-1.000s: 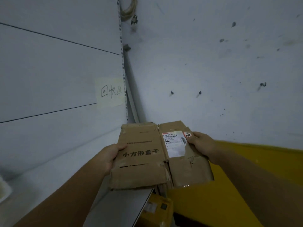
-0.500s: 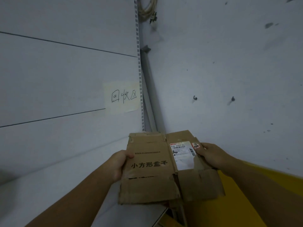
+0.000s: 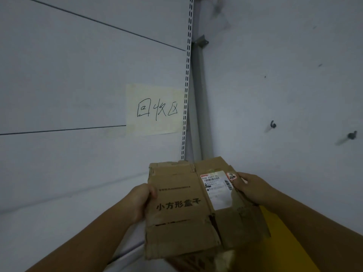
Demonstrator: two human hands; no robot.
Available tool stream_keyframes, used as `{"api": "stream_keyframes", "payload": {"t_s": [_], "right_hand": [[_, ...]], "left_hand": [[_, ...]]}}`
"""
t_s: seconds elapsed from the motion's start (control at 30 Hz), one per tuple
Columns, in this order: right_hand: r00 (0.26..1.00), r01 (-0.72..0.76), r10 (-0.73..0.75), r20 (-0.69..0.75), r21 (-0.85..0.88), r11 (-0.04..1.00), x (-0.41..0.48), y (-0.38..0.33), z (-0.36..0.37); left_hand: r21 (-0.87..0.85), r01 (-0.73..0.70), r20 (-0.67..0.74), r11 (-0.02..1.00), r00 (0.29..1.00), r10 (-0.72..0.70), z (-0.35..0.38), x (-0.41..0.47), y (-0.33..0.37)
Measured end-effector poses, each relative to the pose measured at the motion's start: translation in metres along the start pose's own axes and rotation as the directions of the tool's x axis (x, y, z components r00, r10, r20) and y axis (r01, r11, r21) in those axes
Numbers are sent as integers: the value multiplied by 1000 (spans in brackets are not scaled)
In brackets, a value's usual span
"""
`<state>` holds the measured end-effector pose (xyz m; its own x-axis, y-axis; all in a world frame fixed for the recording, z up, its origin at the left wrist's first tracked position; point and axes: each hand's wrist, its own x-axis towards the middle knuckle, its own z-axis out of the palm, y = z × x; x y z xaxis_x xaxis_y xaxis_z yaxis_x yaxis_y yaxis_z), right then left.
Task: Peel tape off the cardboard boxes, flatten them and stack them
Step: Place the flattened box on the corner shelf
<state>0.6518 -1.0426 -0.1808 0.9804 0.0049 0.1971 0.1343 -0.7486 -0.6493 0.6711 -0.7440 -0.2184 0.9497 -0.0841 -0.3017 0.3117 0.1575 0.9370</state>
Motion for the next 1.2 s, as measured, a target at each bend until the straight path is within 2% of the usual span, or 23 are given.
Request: {"api": "stream_keyframes", "payload": {"t_s": [0.13,0.3,0.4,0.5,0.6,0.67,0.7,0.73,0.77,0.83,0.87,0.9,0.97,1.07,1.2], "right_hand": [[999,31,-31,-27,18,999,48,15,6],[993,83,-88,75,71,994,110,34,24],[973,110,-136,188,147,983,146,50,33],[948,160,-191,256,137,978,180,72,42],[953,215,-230,200,95,972,208,82,49],[950,248,-265,168,111,962,219,79,52],[938,276,-292,188,105,955,221,78,54],[920,303,-316,230,92,949,224,78,58],[898,337,-339,281,55,940,227,79,64],[840,430,-366,400,-78,900,230,83,76],[811,472,-378,446,-119,873,230,86,80],[788,501,-393,474,-122,857,230,89,84],[763,531,-429,483,-89,843,233,92,89],[741,548,-446,503,-68,834,239,95,95],[758,538,-437,484,-86,838,235,95,94]], "left_hand": [[-20,-13,-58,1000,998,12,3,27,5],[-38,6,-180,999,984,-12,6,44,0],[-41,6,-294,999,956,-18,20,52,3],[-8,-5,-449,1000,894,1,43,58,10],[52,-78,-578,996,811,93,62,71,17],[188,-113,-653,976,728,210,76,75,17],[318,-125,-656,940,686,313,83,75,16],[480,-128,-603,868,670,432,92,72,13],[637,-79,-508,767,706,494,101,72,9],[866,138,-356,481,845,399,106,78,-6],[911,231,-346,341,878,331,101,83,-15],[919,295,-368,262,882,296,96,87,-21],[909,346,-406,234,863,301,88,91,-27],[903,321,-412,287,836,362,88,94,-28],[880,316,-450,355,794,408,89,91,-28]]}}
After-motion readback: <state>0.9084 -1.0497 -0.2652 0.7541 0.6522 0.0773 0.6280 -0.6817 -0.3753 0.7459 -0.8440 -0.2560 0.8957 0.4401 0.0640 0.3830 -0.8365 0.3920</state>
